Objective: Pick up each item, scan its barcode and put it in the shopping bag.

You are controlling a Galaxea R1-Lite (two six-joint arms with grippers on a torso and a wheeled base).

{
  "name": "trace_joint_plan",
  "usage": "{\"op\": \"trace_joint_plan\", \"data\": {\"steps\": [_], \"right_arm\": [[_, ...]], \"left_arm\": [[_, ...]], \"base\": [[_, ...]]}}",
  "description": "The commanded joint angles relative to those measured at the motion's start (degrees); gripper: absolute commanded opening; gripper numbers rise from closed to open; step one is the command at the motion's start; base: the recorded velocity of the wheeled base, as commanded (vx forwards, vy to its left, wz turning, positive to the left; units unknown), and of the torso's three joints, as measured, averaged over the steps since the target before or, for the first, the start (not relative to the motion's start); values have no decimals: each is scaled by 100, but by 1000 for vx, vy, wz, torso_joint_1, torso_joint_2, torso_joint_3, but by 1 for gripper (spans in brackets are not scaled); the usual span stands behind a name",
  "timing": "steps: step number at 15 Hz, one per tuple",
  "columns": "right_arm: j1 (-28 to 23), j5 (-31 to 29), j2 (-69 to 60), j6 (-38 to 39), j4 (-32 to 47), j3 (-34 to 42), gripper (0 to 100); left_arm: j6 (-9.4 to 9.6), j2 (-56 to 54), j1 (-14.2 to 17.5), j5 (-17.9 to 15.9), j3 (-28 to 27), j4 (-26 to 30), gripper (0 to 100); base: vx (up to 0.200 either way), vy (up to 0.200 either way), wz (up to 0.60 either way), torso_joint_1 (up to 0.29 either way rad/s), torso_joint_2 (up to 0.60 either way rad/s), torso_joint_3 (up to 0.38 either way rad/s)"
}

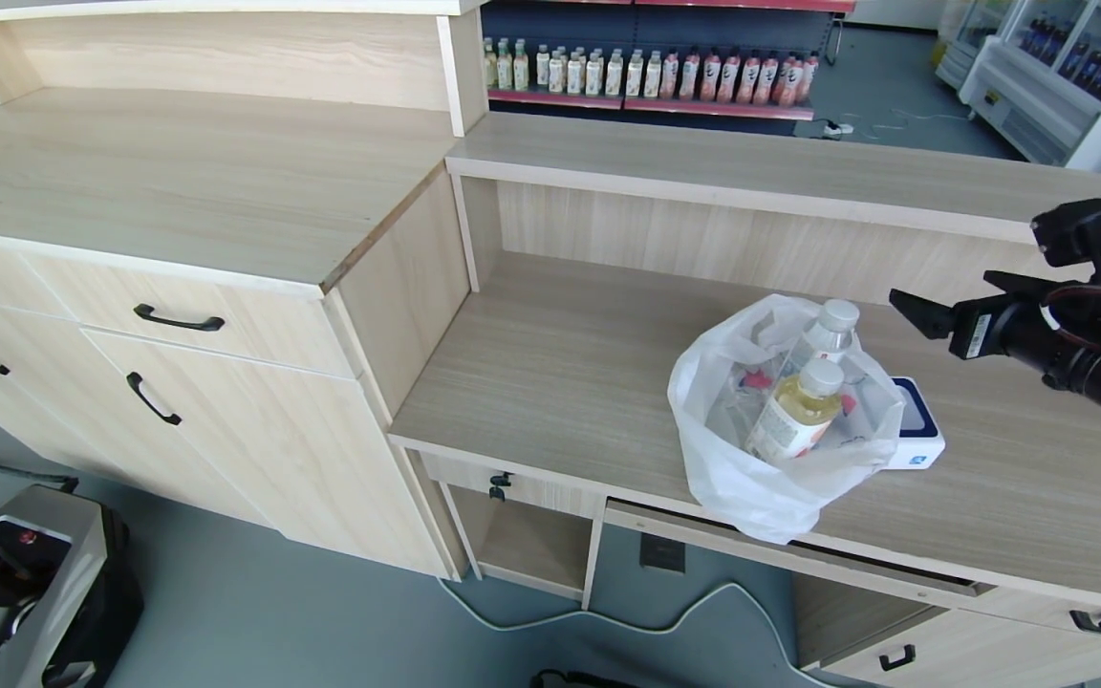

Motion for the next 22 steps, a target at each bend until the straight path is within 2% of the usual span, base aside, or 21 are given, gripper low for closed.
{"op": "trace_joint_plan", "data": {"steps": [1,5,7,8,9,10,13,17,18,19,20,22], "right_arm": [[-322,-165,-859,-452,81,613,100],[-630,-148,-1070,-399,64,780,100],[-621,-148,-1131,-144,64,807,100],[-621,-148,-1412,357,81,974,100],[-630,-157,-1500,524,90,1070,100],[-735,-174,-1720,849,108,1325,100],[-972,-543,-2441,1007,81,2248,100],[-761,-587,-3583,1113,108,3777,100],[-551,-614,-4111,1113,134,4366,100],[-471,-728,-4699,1210,495,4507,100],[-454,-816,-5403,1438,1444,4507,100],[-102,-886,-6712,1447,2692,4507,100]], "left_arm": [[-2,-2,0,1,0,-2,100],[-2,-2,0,1,0,-2,100],[-2,-2,0,1,0,-2,100],[-2,-2,0,1,0,-2,100],[-2,-2,0,1,0,-2,100],[-2,-2,0,1,0,-2,100],[-2,-2,0,1,0,-11,100],[-2,-2,0,1,0,-2,100],[-2,-2,0,1,0,-2,100],[-2,-2,0,1,0,-2,100],[-2,-2,0,1,0,-2,100],[-2,-2,0,1,0,-2,100]], "base": [[0,0,0,0,0,0],[0,0,-450,-57,102,55],[0,0,0,-6,38,9],[0,0,0,0,0,0],[0,0,0,0,0,0],[0,0,0,0,0,0],[0,0,0,0,0,0],[0,0,0,0,0,0],[0,0,0,0,0,0],[0,0,0,0,0,0],[0,0,0,0,0,0],[0,0,0,0,0,0]]}}
